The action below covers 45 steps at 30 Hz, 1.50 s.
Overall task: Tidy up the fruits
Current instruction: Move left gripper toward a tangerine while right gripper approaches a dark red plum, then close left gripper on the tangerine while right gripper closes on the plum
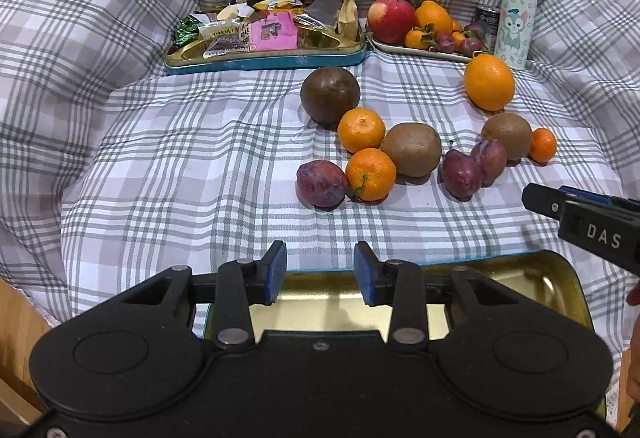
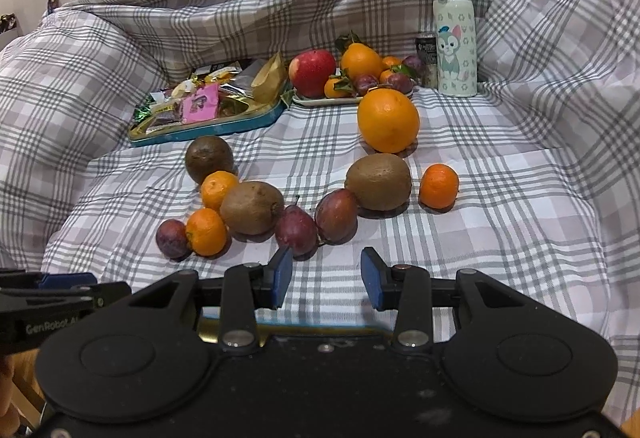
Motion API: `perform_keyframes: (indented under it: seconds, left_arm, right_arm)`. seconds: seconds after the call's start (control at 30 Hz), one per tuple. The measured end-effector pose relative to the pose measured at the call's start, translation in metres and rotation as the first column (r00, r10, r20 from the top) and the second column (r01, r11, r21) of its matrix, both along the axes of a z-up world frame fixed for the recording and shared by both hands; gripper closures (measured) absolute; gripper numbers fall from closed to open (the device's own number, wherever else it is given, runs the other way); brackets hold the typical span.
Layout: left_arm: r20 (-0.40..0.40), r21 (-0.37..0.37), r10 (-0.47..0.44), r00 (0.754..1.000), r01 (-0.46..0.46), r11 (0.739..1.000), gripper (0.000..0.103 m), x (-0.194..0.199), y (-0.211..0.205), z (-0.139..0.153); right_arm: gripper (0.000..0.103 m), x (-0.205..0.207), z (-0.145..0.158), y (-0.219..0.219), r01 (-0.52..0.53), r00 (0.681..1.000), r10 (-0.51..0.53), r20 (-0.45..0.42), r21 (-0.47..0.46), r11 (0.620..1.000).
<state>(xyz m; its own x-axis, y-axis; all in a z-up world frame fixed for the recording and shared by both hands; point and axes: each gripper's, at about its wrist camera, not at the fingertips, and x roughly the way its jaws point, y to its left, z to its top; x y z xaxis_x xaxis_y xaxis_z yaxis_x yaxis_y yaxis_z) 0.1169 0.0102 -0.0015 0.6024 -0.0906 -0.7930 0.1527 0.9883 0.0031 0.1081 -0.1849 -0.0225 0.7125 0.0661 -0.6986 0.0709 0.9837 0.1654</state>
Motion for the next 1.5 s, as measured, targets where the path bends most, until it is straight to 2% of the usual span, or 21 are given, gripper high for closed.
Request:
perform_keyframes:
  seconds: [0.43,1.13,1.5]
  left_arm:
    - [-0.006,0.000,-0.011,1.000,0.011,1.000,0.057,0.029,-0.008,-0.004]
    - [0.016,0.001,-0.163,0.987,0.163,0.987,0.057,0.050,-0.042,-0.013]
    - [0.010,0.013,-0.151,0.989,0.150,0.989,0.057,0.069,-0.045,-0.026]
  right_arm:
    - [0.062,0.046,-0.018,-0.010,0.011,1.000,-0.010,-0.025,0.027,1.000]
    - [0.062,0.081,-0.042,-0.017,0.018,0.998,-0.014,-0.058,0.077,0.997]
    - [0.062,0.094,-0.047,-0.020,0.018,0.998,-0.011,-0.065,0.100,0.995]
